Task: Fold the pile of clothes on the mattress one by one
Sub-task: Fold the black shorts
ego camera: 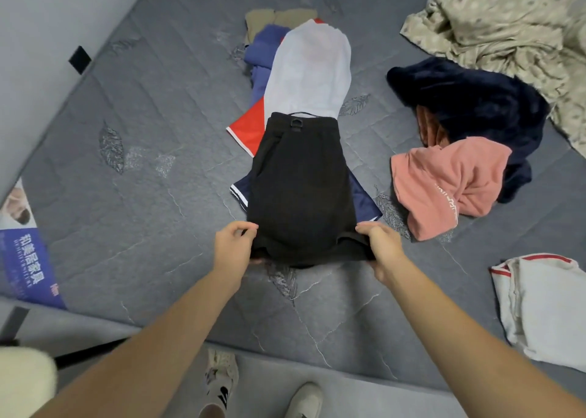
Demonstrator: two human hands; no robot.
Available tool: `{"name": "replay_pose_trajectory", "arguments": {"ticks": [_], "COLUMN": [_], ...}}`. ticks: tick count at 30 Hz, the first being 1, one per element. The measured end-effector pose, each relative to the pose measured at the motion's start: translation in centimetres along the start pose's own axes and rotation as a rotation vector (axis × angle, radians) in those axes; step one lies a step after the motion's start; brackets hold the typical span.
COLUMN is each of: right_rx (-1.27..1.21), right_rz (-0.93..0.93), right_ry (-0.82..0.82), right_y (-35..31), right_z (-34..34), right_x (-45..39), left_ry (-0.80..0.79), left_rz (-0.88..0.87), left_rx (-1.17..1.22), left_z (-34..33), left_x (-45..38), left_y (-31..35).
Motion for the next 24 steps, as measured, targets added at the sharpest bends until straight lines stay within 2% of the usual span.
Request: {"name": "replay_pose_trajectory", "arguments": {"ticks": [4,9,12,15,17,19,21,22,24], "right_rx": [-0.118,-0.198,-0.251,-0.296,-0.020,0.446,0.784,0.874,0.909], "right_rz": [-0.072,-0.017,0.036,0.112,0.297,0.519,0.578,0.557,0.460], "right_ry": [-0.025,-0.034,-0.030,-0.200,-0.180,-0.150,-0.172,-0.151,-0.033], "right_y": [-6.0,-12.0,-15.0,-16.3,-15.6,-13.7,-11.0,-10.0,-8.8], "right_z": [-3.7,-8.8,-11.6,-14.6,-14.8,-14.9,-15.4,-15.3,-14.5], "right_x": [-4.6,-10.8,-14.3,-15.5,-15.3,-14.7,-14.8,-15.1,-16.2], "left_ry": [-0.033,-0.031,-0.090,-0.262,-0.278,-0.233,-0.178,-0.138,-0.071], "left_rz": [0.102,0.132,0.078,-0.043,-0.172,-0.326,-0.290,-0.231,-0.103], "left_rx": [0.124,0.220,0.262,0.203,0.004,-0.329,-0.565,-0.599,-0.503], "left_z": [-2.3,-5.3,-7.5,-9.2,-9.2,-9.3,-9.5,-9.5,-9.3], "left_x": [-4.4,-11.7,-15.1,-16.8,-17.6,-18.5,-19.8,-20.2,-21.2], "left_y": [6.6,14.4,18.3,20.9,20.7,19.0,16.3,15.3,13.9]}}
Point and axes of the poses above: each hand's wrist, its own x-axis away from the middle knuckle, its own z-axis out of the back of the hand, y = z × x, the point moved 6 cm from there along -x, towards the middle knuckle, and after that the axes turned 9 degrees about z, right-handed, at the moved point
